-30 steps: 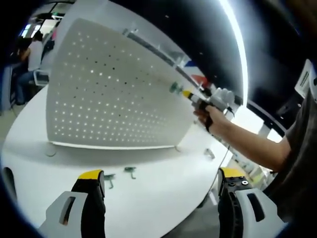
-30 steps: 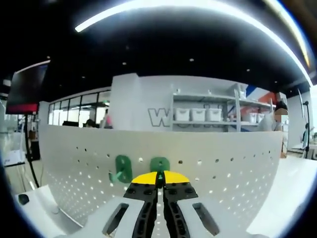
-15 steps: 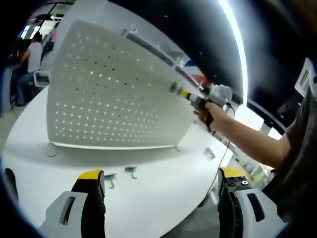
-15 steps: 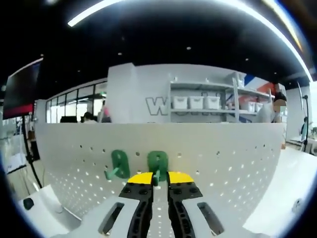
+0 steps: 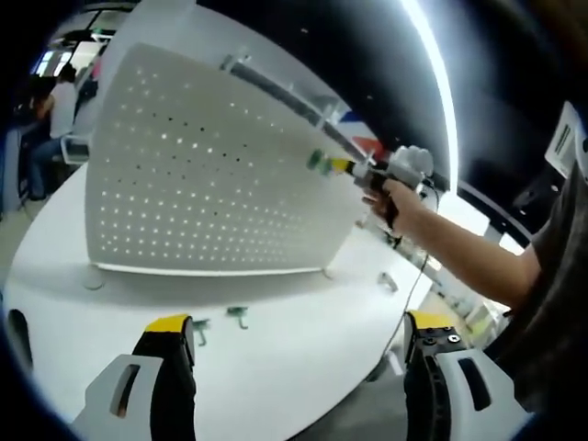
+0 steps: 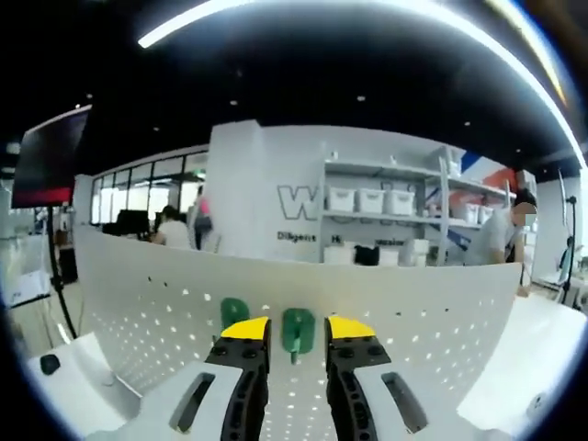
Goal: Insert the hook assembly into the mounting plate slot until the hook locks in place.
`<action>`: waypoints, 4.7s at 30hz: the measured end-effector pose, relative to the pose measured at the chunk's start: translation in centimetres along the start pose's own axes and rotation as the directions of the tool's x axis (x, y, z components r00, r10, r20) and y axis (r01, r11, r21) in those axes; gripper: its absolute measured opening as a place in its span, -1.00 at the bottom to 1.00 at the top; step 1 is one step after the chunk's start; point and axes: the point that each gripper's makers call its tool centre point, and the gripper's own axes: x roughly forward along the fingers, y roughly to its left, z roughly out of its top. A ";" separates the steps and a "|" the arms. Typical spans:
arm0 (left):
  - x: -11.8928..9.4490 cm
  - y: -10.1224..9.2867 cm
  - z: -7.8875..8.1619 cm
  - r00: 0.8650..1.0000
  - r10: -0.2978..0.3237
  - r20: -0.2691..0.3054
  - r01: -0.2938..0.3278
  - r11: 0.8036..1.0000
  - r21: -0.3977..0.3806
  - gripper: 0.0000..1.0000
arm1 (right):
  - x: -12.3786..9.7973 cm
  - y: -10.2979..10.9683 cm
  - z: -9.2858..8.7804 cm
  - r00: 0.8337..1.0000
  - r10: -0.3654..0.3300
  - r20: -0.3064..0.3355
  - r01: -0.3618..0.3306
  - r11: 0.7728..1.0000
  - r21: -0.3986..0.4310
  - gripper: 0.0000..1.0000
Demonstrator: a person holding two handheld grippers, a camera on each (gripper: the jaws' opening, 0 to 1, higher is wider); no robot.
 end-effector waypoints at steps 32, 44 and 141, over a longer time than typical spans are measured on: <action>-0.7 0.6 -2.8 0.997 0.041 -0.070 -0.038 0.998 0.050 0.93 | -11.0 5.9 -10.7 0.958 0.183 -0.221 -0.163 0.981 0.105 -0.48; -0.5 0.6 -3.4 0.995 0.035 -0.089 -0.030 0.998 0.050 0.97 | -15.2 11.7 -14.9 0.882 0.338 -0.328 -0.308 0.941 0.141 -0.39; 23.0 9.3 -9.5 0.861 -0.109 -0.496 0.303 0.893 0.331 -0.11 | -21.8 14.3 -24.4 0.747 0.435 -0.503 -0.300 0.895 0.329 -0.67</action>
